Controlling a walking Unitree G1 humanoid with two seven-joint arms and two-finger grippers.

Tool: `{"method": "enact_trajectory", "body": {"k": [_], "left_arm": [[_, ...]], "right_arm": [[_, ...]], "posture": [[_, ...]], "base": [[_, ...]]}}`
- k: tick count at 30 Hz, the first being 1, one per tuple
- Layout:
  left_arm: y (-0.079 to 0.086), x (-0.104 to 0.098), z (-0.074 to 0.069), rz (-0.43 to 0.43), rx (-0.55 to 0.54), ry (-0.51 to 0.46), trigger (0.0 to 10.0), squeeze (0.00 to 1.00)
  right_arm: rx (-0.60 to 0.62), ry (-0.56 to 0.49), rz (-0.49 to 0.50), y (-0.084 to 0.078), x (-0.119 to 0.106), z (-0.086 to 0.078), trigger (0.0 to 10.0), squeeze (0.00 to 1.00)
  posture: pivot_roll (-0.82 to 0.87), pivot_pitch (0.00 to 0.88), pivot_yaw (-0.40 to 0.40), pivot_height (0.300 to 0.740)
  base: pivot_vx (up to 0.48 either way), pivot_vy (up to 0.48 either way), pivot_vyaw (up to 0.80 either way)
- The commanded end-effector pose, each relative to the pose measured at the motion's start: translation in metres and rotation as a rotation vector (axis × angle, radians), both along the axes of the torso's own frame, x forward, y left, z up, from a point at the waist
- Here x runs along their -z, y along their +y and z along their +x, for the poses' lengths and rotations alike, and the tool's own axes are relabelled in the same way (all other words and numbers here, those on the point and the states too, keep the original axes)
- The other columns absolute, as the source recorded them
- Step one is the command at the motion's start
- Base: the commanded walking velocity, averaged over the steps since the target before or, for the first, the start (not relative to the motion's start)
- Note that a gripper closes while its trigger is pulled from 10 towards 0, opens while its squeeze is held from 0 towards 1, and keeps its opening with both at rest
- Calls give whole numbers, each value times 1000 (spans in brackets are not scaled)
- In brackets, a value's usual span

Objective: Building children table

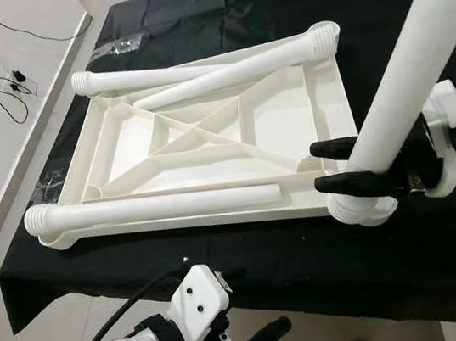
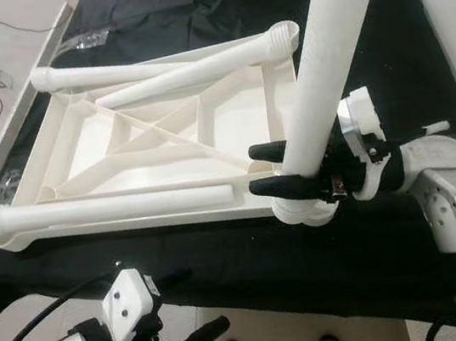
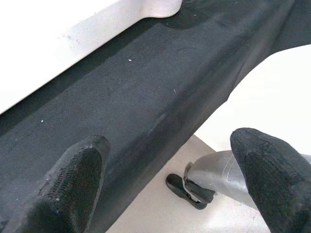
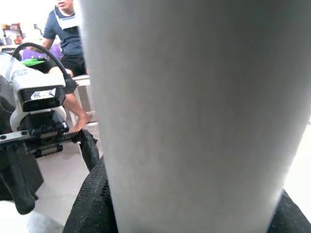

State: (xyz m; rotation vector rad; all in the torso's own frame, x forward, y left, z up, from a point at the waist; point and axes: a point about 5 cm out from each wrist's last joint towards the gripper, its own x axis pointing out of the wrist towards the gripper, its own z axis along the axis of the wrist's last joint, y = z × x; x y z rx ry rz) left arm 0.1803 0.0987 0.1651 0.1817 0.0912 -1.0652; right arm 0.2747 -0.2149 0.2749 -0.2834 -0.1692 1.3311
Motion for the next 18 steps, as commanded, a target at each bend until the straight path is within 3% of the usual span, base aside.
{"method": "enact_trajectory", "body": {"k": [1,6,18], "left_arm": [[5,4,-3,25,-15,26,10000,0],[5,4,-2,22,-21,26,10000,0],[5,4,-1,28,-28,23,10000,0]], "right_arm": [[10,68,-45,-2,13,4,10000,0],[0,79,-14,-12,5,5,10000,0],[-103,126,-44,-11,7,-1,10000,0]], "posture": [[46,348,204,740],[49,352,202,740],[53,353,201,740]], "base": [[0,0,0],[0,0,0],[0,0,0]]}}
